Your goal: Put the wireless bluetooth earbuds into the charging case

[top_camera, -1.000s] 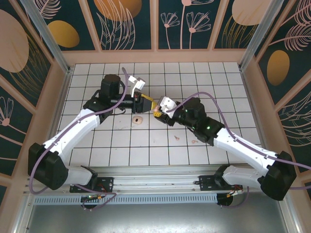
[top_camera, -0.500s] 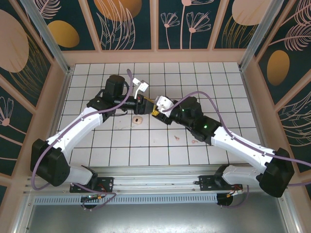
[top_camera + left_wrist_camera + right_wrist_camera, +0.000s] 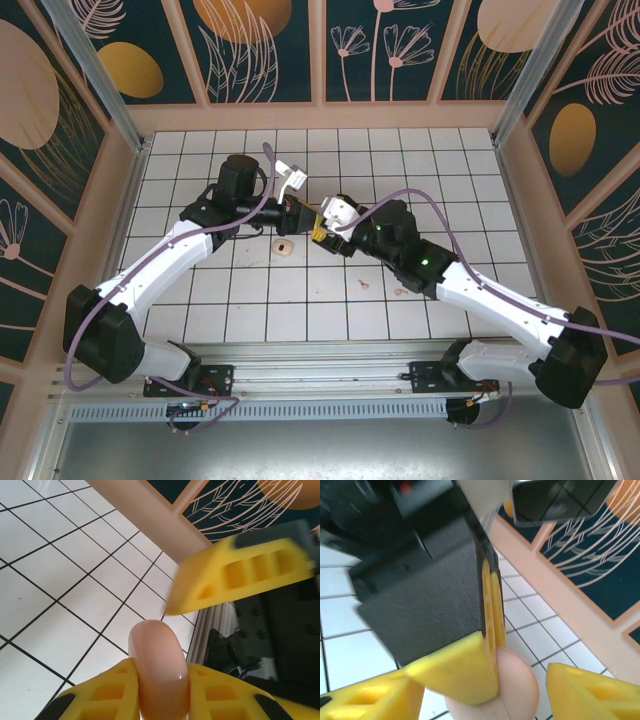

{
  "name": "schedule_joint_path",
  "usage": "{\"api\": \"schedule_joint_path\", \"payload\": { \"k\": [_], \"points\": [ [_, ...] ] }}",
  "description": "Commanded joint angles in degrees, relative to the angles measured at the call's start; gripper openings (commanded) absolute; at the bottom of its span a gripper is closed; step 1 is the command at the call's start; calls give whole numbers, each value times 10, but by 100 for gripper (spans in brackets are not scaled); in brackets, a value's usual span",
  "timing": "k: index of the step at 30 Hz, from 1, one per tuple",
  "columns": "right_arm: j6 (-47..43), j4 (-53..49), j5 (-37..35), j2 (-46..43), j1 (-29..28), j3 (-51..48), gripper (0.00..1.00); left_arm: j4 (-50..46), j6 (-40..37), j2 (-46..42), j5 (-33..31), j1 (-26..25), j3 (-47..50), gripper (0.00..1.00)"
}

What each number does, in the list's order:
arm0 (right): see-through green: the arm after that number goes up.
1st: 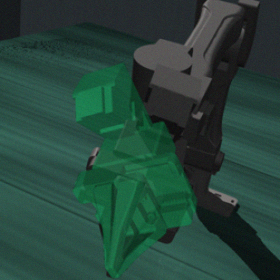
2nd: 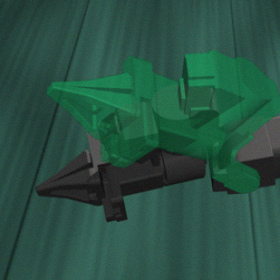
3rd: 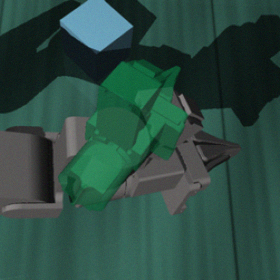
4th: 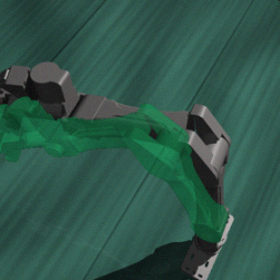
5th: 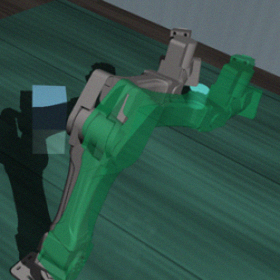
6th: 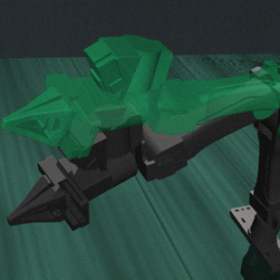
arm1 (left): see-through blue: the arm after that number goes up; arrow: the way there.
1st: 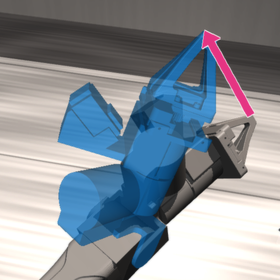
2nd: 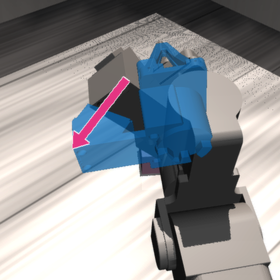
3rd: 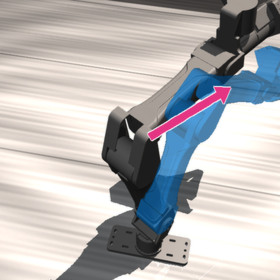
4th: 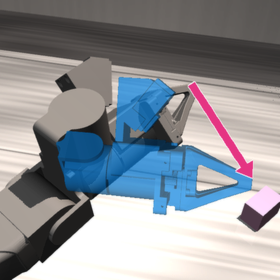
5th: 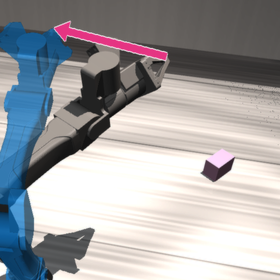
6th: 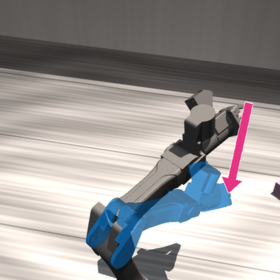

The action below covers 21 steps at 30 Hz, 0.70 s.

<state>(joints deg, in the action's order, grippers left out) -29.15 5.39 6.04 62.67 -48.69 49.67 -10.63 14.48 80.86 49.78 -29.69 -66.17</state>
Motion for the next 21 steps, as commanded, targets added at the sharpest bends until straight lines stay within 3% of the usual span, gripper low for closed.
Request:
{"api": "schedule_joint_path", "payload": {
  "k": [1,6,9,14,21],
  "points": [
    [43,7,68,-68,13,-24,69,29,-39,3,34,-3,9,12],
    [108,-15,239,-129,101,-44,70,35,-118,-3,95,-2,17,11],
    [112,-43,304,-134,143,-36,70,38,-173,-14,131,-3,25,12],
    [88,-104,368,-105,170,7,66,47,-244,-41,155,-3,47,12],
    [70,-128,430,-49,170,48,62,65,-274,-55,178,-3,63,13]
  ]
}}
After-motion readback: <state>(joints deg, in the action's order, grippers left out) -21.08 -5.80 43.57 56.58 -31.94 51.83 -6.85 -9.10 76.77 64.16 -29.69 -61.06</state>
